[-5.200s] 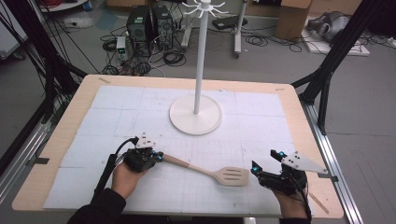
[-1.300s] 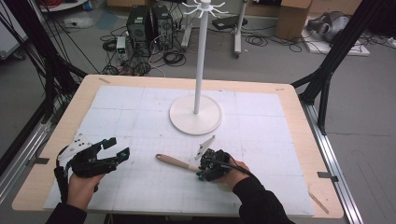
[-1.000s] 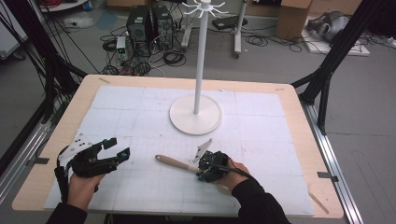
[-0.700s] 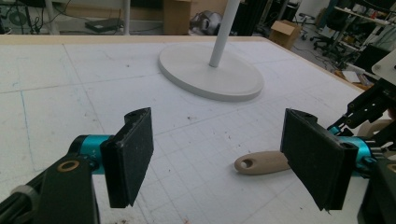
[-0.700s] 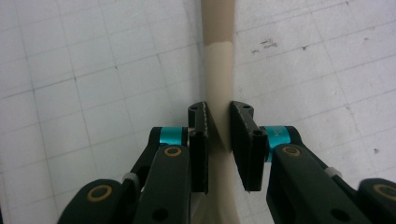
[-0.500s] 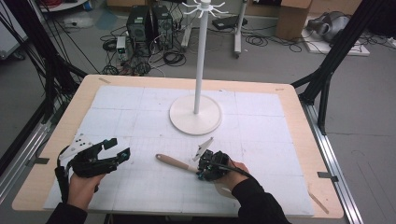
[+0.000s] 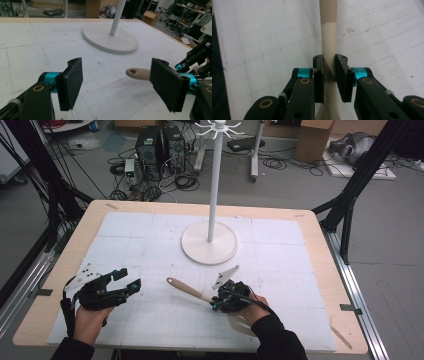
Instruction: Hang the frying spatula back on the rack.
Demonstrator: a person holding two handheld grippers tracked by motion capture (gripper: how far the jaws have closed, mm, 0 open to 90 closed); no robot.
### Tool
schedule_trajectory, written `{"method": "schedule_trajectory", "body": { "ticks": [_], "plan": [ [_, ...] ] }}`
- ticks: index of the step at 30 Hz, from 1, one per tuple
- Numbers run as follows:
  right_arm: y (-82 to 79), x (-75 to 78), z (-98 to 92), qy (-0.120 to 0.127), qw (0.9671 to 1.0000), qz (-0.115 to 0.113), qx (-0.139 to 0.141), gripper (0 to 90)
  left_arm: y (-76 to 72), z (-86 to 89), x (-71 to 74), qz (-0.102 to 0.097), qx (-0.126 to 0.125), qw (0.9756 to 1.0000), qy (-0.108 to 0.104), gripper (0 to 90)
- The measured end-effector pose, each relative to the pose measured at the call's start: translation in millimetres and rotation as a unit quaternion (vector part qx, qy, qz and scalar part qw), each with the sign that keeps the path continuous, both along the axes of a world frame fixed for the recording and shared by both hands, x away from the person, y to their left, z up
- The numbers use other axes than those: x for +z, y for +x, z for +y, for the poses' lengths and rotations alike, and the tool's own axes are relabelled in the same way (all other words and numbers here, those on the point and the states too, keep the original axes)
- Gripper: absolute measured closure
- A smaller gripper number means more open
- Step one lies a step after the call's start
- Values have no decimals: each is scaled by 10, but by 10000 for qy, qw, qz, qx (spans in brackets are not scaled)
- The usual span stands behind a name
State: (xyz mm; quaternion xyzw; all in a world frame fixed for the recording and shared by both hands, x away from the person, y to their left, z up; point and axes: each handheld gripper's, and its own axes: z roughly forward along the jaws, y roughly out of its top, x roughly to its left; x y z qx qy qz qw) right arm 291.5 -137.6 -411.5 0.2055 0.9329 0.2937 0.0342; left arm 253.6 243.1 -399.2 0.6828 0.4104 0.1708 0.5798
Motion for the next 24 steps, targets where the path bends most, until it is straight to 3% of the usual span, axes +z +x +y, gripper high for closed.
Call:
{"method": "schedule_trajectory", "body": {
  "ticks": [4,6,9,15,16,19,24],
  "plan": [
    [-21,66,-77,479,9986,-139,-156,782,-2,-72,25,-17,-129,9998,-147,261],
    [-35,123,-147,839,9957,-241,-318,782,3,-120,64,-46,-220,9995,-204,257],
    [-37,158,-191,1015,9934,-342,-409,782,25,-203,117,-87,-276,9993,-241,257],
    [-119,242,-314,1491,9853,-581,-592,781,89,-356,151,30,-411,9987,-299,295],
    [-119,242,-314,1491,9853,-581,-592,781,111,-385,161,51,-441,9985,-334,295],
    [-164,296,-361,1739,9799,-744,-633,781,183,-506,214,144,-677,9962,-535,310],
    [-207,378,-406,2110,9703,-978,-665,781,286,-756,372,63,-927,9944,-493,316]
  ]
}}
